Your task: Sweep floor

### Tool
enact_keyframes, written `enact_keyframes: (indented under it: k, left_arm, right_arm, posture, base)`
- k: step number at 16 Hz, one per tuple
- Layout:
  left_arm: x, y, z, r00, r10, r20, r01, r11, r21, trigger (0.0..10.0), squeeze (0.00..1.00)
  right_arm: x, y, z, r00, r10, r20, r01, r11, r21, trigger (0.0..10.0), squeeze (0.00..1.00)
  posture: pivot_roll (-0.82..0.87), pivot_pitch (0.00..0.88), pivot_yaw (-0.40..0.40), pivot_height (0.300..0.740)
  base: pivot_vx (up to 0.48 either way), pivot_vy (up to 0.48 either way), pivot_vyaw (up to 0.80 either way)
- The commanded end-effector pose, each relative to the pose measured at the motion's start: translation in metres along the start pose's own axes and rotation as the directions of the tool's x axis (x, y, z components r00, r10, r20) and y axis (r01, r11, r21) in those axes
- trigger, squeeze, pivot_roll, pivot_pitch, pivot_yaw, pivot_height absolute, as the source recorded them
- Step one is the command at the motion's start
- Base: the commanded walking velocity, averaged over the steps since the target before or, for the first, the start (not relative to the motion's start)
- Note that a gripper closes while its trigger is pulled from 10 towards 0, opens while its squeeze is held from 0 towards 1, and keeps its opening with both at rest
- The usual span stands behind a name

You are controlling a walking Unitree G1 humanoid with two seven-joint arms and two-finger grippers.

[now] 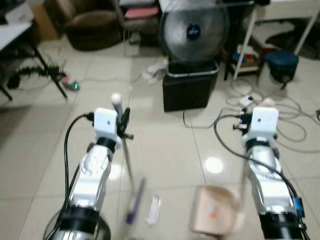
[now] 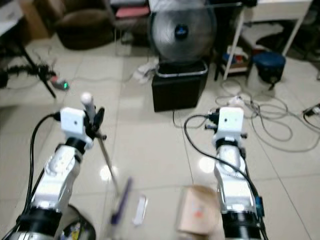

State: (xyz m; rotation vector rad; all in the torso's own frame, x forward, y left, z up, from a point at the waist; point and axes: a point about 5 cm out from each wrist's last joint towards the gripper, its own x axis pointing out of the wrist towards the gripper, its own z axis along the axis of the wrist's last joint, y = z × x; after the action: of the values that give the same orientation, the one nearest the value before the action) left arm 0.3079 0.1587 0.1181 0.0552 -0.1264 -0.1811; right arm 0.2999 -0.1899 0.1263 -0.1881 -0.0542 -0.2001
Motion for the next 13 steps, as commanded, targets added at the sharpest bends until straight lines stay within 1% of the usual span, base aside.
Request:
enact_keyframes:
  k: [1, 2, 3, 4, 6, 7, 9, 11, 12, 13]
  left_arm:
    - [-0.003, 0.013, 0.001, 0.999, 0.037, 0.009, -0.037, 0.999, 0.026, 10.0, 0.0]
    - [-0.003, 0.017, 0.003, 0.995, 0.09, 0.038, -0.089, 0.996, -0.026, 10.0, 0.0]
    - [-0.002, 0.019, 0.003, 0.991, 0.117, 0.058, -0.115, 0.992, -0.048, 10.0, 0.0]
    - [-0.004, 0.017, 0.005, 0.991, 0.11, 0.081, -0.107, 0.994, -0.037, 10.0, 0.0]
    - [-0.004, 0.016, 0.008, 0.987, 0.104, 0.124, -0.1, 0.994, -0.035, 10.0, 0.0]
    - [-0.003, 0.016, 0.008, 0.987, 0.105, 0.125, -0.102, 0.994, -0.03, 10.0, 0.0]
    - [0.002, 0.016, 0.011, 0.984, 0.102, 0.149, -0.099, 0.995, -0.024, 10.0, 0.0]
    - [0.008, 0.014, 0.013, 0.981, 0.096, 0.17, -0.096, 0.995, -0.01, 10.0, 0.0]
    - [0.01, 0.013, 0.014, 0.979, 0.097, 0.181, -0.098, 0.995, -0.005, 10.0, 0.0]
    - [0.011, 0.013, 0.014, 0.979, 0.097, 0.181, -0.098, 0.995, -0.004, 10.0, 0.0]
  right_arm:
    - [0.001, 0.008, 0.008, 0.998, 0.019, 0.054, -0.02, 1.0, 0.014, 10.0, 0.0]
    - [0.001, 0.008, 0.007, 0.998, 0.032, 0.057, -0.035, 0.999, 0.039, 10.0, 0.0]
    - [0.0, 0.008, 0.006, 0.996, 0.051, 0.077, -0.056, 0.996, 0.067, 10.0, 0.0]
    - [-0.002, 0.005, 0.006, 0.994, 0.056, 0.096, -0.064, 0.995, 0.08, 10.0, 0.0]
    - [0.002, 0.003, 0.004, 0.992, 0.065, 0.107, -0.075, 0.993, 0.089, 10.0, 0.0]
    - [0.003, 0.003, 0.005, 0.99, 0.072, 0.118, -0.082, 0.993, 0.084, 10.0, 0.0]
    - [0.01, 0.003, 0.007, 0.984, 0.083, 0.158, -0.096, 0.993, 0.075, 10.0, 0.0]
    - [0.016, 0.004, 0.012, 0.972, 0.084, 0.217, -0.106, 0.99, 0.089, 10.0, 0.0]
    - [0.018, 0.006, 0.015, 0.961, 0.083, 0.263, -0.109, 0.991, 0.084, 10.0, 0.0]
    - [0.018, 0.007, 0.015, 0.958, 0.082, 0.273, -0.108, 0.991, 0.083, 10.0, 0.0]
  posture:
    - [-0.06, 0.137, 0.06, 0.74]
    - [-0.05, 0.166, 0.063, 0.74]
    - [-0.05, 0.192, 0.062, 0.74]
    - [-0.06, 0.226, 0.06, 0.74]
    - [-0.06, 0.262, 0.06, 0.74]
    - [-0.05, 0.287, 0.057, 0.74]
    - [-0.05, 0.318, 0.054, 0.74]
    - [-0.05, 0.352, 0.054, 0.74]
    - [-0.05, 0.373, 0.056, 0.74]
    - [-0.05, 0.378, 0.057, 0.74]
  base:
    - [0.0, 0.0, 0.0]
    - [0.0, 0.0, 0.0]
    - [0.0, 0.0, 0.0]
    - [0.0, 0.0, 0.0]
    - [0.0, 0.0, 0.0]
    - [0.0, 0.0, 0.0]
    - [0.0, 0.0, 0.0]
    - [0.0, 0.0, 0.0]
    - [0.0, 0.0, 0.0]
    - [0.0, 0.0, 0.0]
